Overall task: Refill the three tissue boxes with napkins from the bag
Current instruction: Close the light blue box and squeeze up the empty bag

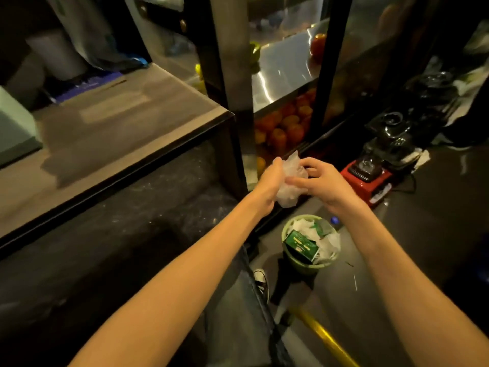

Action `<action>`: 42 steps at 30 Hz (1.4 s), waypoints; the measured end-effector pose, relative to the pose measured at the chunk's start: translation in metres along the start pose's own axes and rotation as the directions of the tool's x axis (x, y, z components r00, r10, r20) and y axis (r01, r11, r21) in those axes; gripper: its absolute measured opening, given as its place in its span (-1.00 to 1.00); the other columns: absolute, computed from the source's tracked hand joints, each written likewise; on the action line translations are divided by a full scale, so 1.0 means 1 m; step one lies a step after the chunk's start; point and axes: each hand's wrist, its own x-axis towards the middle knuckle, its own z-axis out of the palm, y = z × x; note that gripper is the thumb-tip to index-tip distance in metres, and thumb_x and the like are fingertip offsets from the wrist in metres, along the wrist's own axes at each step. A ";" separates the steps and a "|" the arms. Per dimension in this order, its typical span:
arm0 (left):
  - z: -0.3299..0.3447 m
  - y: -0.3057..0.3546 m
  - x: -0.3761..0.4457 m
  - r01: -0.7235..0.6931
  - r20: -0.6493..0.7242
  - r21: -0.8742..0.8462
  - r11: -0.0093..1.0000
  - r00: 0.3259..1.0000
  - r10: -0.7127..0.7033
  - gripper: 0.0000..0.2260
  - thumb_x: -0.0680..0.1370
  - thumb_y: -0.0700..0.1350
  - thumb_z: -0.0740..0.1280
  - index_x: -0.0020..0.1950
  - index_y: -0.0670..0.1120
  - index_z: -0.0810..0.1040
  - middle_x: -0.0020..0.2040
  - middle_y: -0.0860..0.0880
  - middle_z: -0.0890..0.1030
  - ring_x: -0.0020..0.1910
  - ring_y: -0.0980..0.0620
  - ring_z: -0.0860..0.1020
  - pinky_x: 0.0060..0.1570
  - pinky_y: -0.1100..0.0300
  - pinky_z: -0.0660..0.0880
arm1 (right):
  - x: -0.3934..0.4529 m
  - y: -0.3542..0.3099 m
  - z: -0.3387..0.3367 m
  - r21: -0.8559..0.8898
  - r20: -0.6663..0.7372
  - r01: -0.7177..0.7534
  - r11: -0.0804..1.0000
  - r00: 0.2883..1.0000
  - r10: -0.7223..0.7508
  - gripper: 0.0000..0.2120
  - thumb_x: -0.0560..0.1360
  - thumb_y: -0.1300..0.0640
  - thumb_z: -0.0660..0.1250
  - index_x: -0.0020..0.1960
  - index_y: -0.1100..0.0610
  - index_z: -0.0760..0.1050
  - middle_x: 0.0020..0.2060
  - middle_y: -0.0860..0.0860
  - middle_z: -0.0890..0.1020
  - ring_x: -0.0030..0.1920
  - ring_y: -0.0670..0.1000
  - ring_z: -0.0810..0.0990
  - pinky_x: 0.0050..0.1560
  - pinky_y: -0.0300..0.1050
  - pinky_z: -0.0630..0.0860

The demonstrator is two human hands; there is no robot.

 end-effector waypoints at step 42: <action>0.060 -0.299 0.189 -0.383 0.430 0.903 0.196 0.815 -0.388 -0.34 0.55 -0.32 0.29 0.63 -0.10 0.15 0.61 -0.02 0.17 0.58 -0.02 0.16 0.51 0.02 0.24 | 0.051 0.390 -0.041 -0.776 -0.111 -0.279 0.565 0.943 0.313 -0.78 0.56 0.28 0.27 0.16 0.21 0.59 0.18 0.17 0.57 0.18 0.19 0.53 0.15 -0.04 0.48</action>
